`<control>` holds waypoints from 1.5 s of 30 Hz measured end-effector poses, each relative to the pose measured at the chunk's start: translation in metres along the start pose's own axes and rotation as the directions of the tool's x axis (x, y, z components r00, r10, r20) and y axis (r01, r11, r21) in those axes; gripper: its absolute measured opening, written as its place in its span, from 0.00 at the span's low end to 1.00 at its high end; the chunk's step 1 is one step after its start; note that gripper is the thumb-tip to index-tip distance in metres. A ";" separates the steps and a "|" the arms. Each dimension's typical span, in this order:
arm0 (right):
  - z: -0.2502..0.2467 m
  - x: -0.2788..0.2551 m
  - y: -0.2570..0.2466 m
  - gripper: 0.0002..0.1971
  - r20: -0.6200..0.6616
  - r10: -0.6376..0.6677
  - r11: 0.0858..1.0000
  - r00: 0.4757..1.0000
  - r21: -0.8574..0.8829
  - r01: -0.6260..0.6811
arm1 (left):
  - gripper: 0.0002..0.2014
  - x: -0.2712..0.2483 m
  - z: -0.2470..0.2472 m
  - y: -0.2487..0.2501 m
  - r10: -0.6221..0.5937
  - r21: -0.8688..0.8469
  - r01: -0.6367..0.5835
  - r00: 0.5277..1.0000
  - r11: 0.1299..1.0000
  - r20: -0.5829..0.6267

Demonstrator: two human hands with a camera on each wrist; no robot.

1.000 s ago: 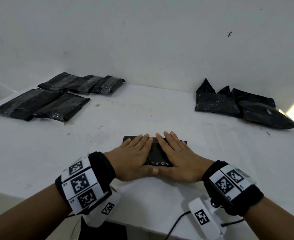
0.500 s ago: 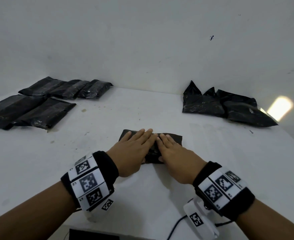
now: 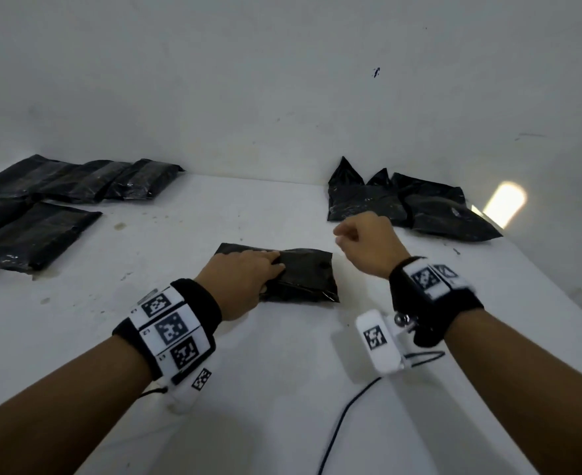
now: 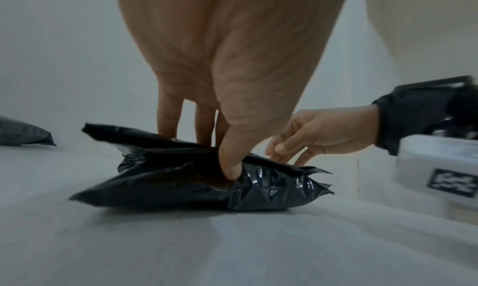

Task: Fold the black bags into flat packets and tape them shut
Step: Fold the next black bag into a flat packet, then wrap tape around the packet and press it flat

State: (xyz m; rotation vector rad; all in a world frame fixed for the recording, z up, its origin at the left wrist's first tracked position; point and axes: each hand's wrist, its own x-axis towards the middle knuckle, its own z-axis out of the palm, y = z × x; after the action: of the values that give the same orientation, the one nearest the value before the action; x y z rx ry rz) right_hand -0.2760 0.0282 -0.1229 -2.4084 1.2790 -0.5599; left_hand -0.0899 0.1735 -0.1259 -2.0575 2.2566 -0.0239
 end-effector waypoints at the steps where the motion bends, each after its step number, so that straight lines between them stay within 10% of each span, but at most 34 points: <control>1: 0.001 0.015 0.012 0.13 -0.002 0.070 0.996 0.998 -0.046 -0.070 | 0.23 0.004 0.001 -0.001 0.000 0.000 0.000 1.000 1.000 -0.013; 8: 0.024 0.063 0.051 0.23 0.248 0.202 0.913 0.948 -0.398 -0.090 | 0.25 0.011 0.010 -0.002 0.034 -0.113 -0.044 0.995 0.993 -0.093; 14: 0.020 0.073 0.057 0.06 0.190 0.133 0.950 0.973 -0.303 -0.071 | 0.20 0.010 0.011 0.002 0.168 -0.096 -0.194 0.959 0.976 -0.230; 45: 0.016 0.085 0.073 0.04 0.181 -0.008 0.980 0.984 -0.192 0.043 | 0.17 0.007 0.006 0.019 0.084 -0.108 -0.090 0.994 0.990 -0.065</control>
State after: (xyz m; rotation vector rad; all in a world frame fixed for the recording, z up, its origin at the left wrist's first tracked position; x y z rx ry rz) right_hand -0.2757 -0.0798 -0.1571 -2.5691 1.2792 -0.2254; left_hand -0.1089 0.1691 -0.1334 -2.0343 2.4342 0.0461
